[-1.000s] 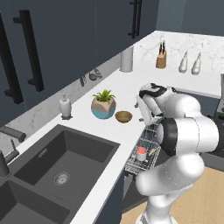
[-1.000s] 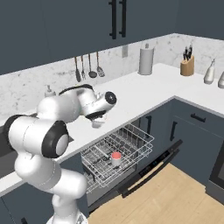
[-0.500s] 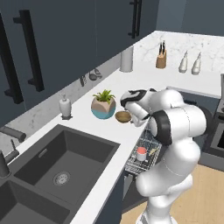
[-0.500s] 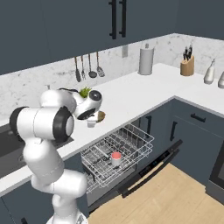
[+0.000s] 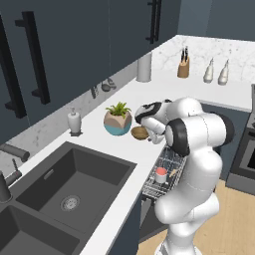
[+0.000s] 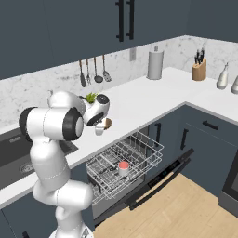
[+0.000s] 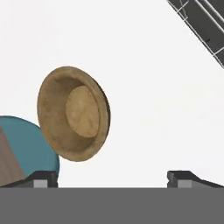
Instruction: Pick up the cup and bowl from the counter, place them in the dishwasher, and close the dishwasher door.
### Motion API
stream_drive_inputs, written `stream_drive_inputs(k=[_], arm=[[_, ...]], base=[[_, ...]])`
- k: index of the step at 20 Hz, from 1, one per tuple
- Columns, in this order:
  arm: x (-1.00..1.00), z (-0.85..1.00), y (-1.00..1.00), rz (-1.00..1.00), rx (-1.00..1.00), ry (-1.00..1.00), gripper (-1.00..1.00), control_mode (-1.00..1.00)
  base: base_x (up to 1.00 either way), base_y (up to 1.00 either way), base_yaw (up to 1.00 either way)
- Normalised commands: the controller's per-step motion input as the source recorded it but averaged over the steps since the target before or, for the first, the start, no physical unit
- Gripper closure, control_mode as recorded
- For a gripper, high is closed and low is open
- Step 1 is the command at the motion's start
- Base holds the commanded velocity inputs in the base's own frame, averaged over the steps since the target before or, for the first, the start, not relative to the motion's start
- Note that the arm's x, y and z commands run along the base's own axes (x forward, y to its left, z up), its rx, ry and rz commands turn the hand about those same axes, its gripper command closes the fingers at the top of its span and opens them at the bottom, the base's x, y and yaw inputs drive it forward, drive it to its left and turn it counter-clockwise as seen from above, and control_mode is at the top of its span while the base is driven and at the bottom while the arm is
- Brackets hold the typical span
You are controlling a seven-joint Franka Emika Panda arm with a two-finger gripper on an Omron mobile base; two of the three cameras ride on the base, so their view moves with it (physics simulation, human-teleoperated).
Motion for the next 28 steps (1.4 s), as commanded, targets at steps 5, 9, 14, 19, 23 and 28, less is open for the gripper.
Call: stream_drive_inputs(k=[5, 9, 14, 19, 23, 28], arm=[[0.63, -0.18, -0.18, 0.03, 0.00, 0.12, -1.00, -1.00], [0.31, -0.33, -0.31, 0.07, 0.00, 0.09, -1.00, -1.00], [0.04, -0.40, -0.30, 0.08, 0.00, 0.05, -1.00, -1.00], [0.11, -0.45, -0.06, 0.12, 0.00, 0.01, -1.00, -1.00], [0.42, -0.34, 0.08, 0.19, 0.00, 0.00, -1.00, -1.00], [0.29, -0.31, 0.40, 0.18, -0.01, 0.00, 1.00, -1.00]], base=[[0.00, 0.00, 0.00], [0.00, 0.00, 0.00], [0.00, 0.00, 0.00], [0.00, 0.00, 0.00], [0.00, 0.00, 0.00], [0.00, 0.00, 0.00]])
